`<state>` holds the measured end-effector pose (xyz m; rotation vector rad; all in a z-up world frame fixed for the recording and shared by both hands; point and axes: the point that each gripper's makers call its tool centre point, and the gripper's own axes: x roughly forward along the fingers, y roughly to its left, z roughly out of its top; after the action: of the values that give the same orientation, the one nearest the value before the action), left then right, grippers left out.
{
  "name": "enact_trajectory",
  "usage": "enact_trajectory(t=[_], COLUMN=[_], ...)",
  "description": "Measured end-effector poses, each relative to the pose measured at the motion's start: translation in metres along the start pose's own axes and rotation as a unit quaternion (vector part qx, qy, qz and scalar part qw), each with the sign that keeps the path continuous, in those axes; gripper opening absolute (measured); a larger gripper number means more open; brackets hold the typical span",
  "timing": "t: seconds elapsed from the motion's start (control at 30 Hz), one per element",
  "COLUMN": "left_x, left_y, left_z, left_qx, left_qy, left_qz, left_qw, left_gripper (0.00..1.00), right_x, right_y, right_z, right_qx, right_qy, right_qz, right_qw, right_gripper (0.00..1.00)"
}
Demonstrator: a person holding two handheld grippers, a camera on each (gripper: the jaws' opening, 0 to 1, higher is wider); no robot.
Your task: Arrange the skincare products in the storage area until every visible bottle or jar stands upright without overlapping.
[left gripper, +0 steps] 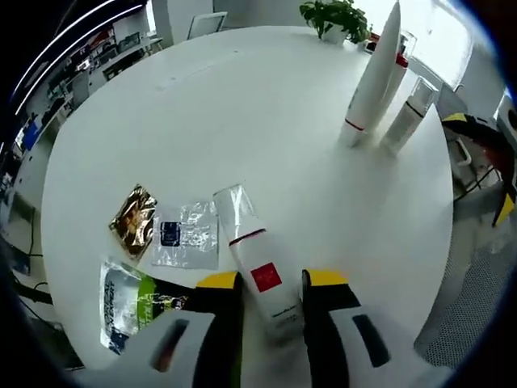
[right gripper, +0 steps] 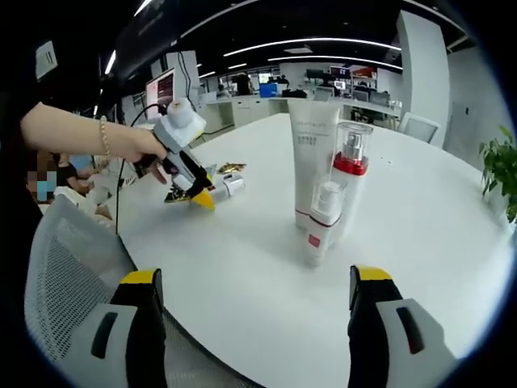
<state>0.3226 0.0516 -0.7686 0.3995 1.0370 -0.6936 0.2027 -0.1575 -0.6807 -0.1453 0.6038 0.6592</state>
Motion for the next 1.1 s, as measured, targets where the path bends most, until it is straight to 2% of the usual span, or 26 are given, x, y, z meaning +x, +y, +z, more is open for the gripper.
enact_trajectory(t=[0.07, 0.13, 0.23, 0.53, 0.83, 1.1], left_x=[0.0, 0.001, 0.003, 0.002, -0.02, -0.047], left_y=[0.001, 0.0, 0.002, 0.001, -0.023, -0.048], left_z=[-0.001, 0.0, 0.002, 0.003, 0.011, 0.015], left_qx=[0.009, -0.002, 0.006, -0.028, -0.032, -0.033], left_qy=[0.001, -0.001, -0.009, -0.034, -0.077, -0.119], left_qz=[0.006, 0.0, 0.0, 0.011, 0.0, -0.01], left_qw=[0.9999, 1.0, 0.9999, 0.999, 0.9965, 0.9922], left_gripper=[0.28, 0.26, 0.26, 0.25, 0.25, 0.25], right_x=[0.001, 0.001, 0.003, 0.004, 0.0, -0.001], right_y=[0.0, 0.002, 0.004, 0.004, 0.004, 0.018], right_z=[0.0, -0.001, -0.004, -0.003, 0.007, 0.021], right_qx=[-0.001, -0.005, -0.013, -0.014, 0.017, 0.029], right_qy=[0.0, 0.003, 0.009, 0.004, -0.024, -0.045], right_qz=[0.001, 0.003, 0.008, 0.015, 0.023, 0.047], right_qw=[1.0, 1.0, 0.9998, 0.9998, 0.9993, 0.9975], right_gripper=[0.95, 0.95, 0.95, 0.95, 0.94, 0.93])
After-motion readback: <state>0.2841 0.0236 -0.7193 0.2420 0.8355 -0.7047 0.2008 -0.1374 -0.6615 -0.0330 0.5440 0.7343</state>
